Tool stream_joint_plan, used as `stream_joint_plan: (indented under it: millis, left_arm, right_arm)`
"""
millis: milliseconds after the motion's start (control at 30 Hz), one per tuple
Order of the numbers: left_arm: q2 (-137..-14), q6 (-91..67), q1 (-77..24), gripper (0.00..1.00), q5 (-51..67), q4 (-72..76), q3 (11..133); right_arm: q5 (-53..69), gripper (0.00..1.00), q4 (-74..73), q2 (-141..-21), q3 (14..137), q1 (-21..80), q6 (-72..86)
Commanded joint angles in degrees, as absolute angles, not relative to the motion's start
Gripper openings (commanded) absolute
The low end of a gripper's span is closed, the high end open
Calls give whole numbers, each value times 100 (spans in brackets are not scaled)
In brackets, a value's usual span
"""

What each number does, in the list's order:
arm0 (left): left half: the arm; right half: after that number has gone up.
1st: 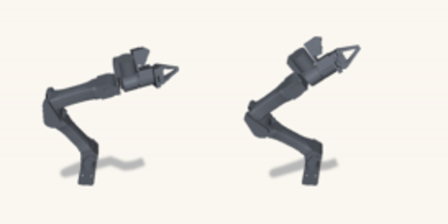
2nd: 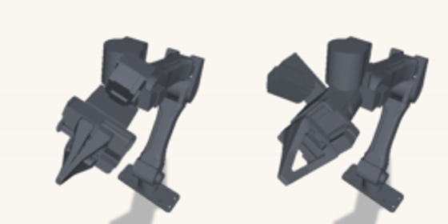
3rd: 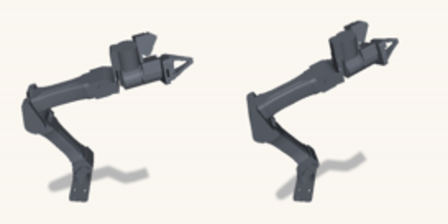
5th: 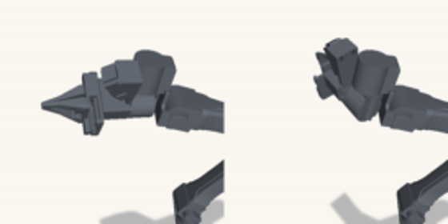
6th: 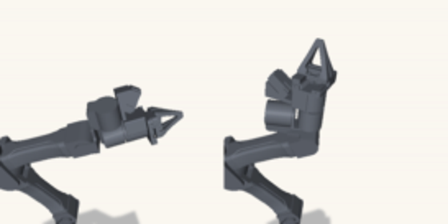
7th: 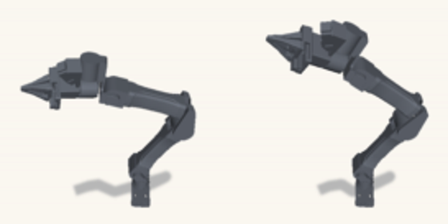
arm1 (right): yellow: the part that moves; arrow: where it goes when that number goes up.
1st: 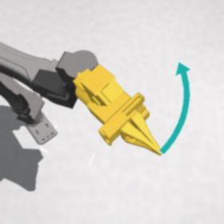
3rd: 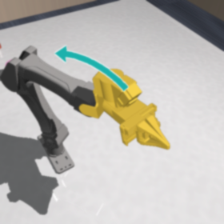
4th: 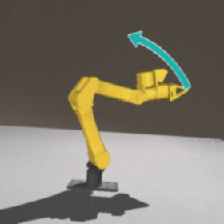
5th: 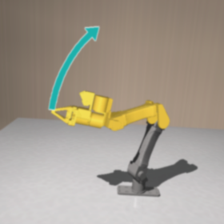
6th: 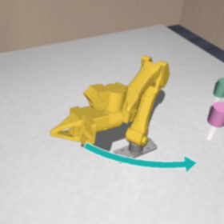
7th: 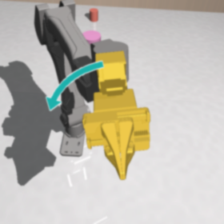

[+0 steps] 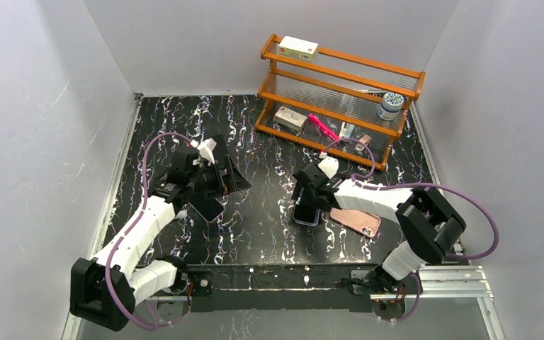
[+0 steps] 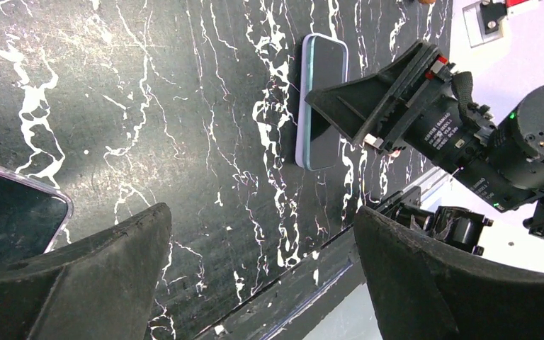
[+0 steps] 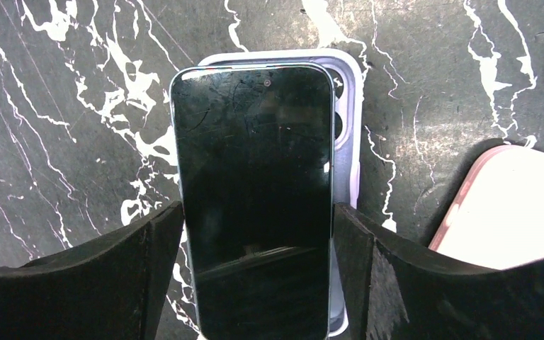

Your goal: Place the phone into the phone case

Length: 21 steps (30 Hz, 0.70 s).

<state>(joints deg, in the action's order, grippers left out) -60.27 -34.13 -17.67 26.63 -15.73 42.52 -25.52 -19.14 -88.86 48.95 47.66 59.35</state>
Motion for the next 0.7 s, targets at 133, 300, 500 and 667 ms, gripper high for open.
stream_joint_plan:
  millis: [133, 300, 500, 667]
  left_arm:
    - [-5792, -3696, -1824, 98, 2434, -1482, 4438]
    - [-5766, -3733, -1822, 98, 2370, -1477, 4392]
    - [-5901, -3803, -1822, 92, 2680, -1186, 4202]
    - [-6103, -3855, -1888, 87, 2860, -1103, 4178]
  right_arm:
    - [-2305, 96, -1940, -8227, 4759, 4781, 5467]
    - [-2206, 96, -1991, -8023, 4752, 4781, 5215]
    - [-2152, 95, -1943, -7927, 4631, 4535, 4862]
    - [-1854, 96, -1795, -7973, 4518, 4367, 4725]
